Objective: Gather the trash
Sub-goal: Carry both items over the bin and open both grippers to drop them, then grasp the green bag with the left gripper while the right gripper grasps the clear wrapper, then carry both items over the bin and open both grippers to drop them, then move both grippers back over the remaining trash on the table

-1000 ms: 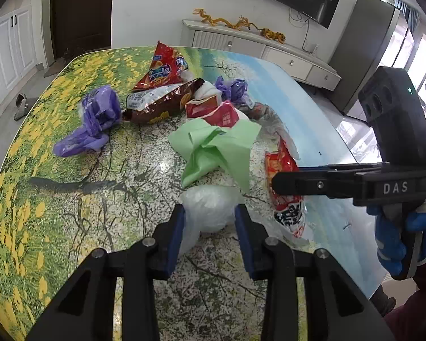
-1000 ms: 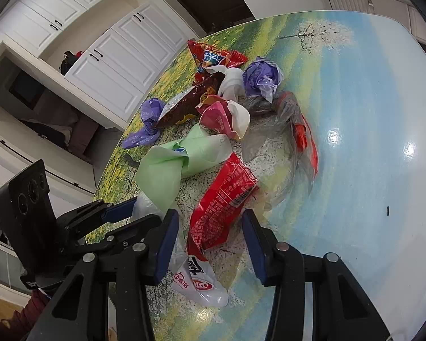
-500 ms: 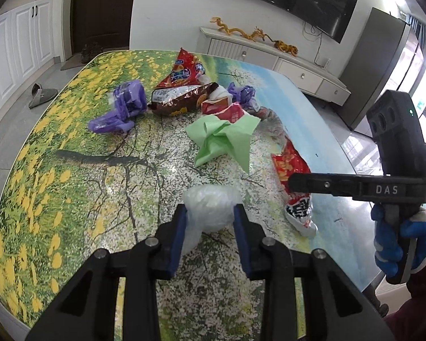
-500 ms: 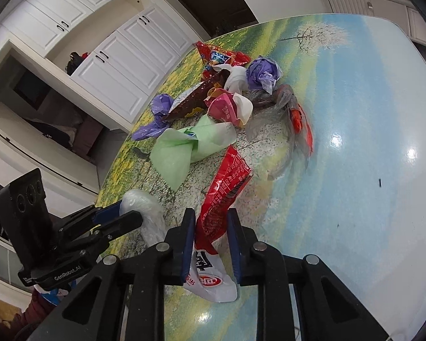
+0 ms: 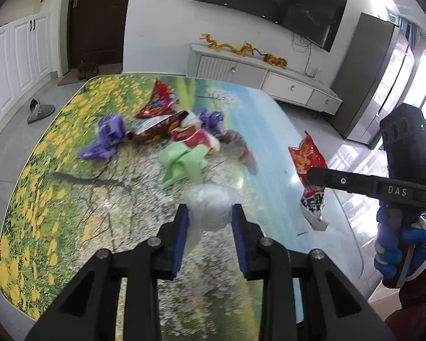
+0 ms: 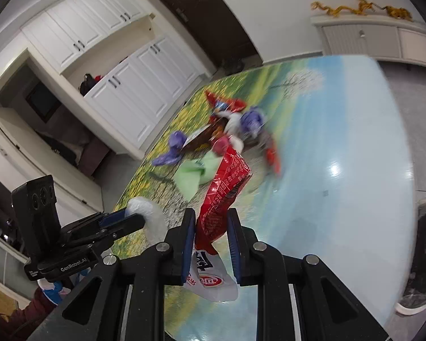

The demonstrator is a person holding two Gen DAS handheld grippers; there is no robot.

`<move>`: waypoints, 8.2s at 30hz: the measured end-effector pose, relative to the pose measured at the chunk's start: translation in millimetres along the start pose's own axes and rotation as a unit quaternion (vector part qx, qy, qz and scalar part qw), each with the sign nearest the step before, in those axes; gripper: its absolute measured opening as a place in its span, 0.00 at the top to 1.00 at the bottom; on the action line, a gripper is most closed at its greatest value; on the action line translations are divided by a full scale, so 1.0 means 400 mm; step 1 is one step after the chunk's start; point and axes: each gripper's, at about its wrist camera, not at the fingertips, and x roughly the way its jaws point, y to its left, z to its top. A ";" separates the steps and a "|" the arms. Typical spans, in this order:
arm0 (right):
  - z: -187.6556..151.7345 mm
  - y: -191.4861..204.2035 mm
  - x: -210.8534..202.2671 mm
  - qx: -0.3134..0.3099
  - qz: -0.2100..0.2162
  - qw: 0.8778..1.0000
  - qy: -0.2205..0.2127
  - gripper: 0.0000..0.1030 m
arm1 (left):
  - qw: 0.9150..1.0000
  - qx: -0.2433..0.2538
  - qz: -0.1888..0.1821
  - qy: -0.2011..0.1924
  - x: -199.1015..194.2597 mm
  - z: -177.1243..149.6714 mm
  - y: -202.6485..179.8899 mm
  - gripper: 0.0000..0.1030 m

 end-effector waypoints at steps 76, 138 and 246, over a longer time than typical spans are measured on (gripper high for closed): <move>-0.134 -0.582 -0.450 0.240 -0.243 0.929 -0.141 0.49 | 0.995 0.049 -0.069 0.043 0.358 0.202 -0.588 0.39; 0.199 -0.087 0.333 -0.048 -0.098 0.992 0.058 0.71 | 0.996 -0.061 0.062 0.022 0.314 0.111 0.096 0.52; -0.213 -0.664 -0.417 0.290 -0.251 0.916 -0.121 0.50 | 0.987 0.100 -0.086 0.093 0.470 0.172 -0.683 0.47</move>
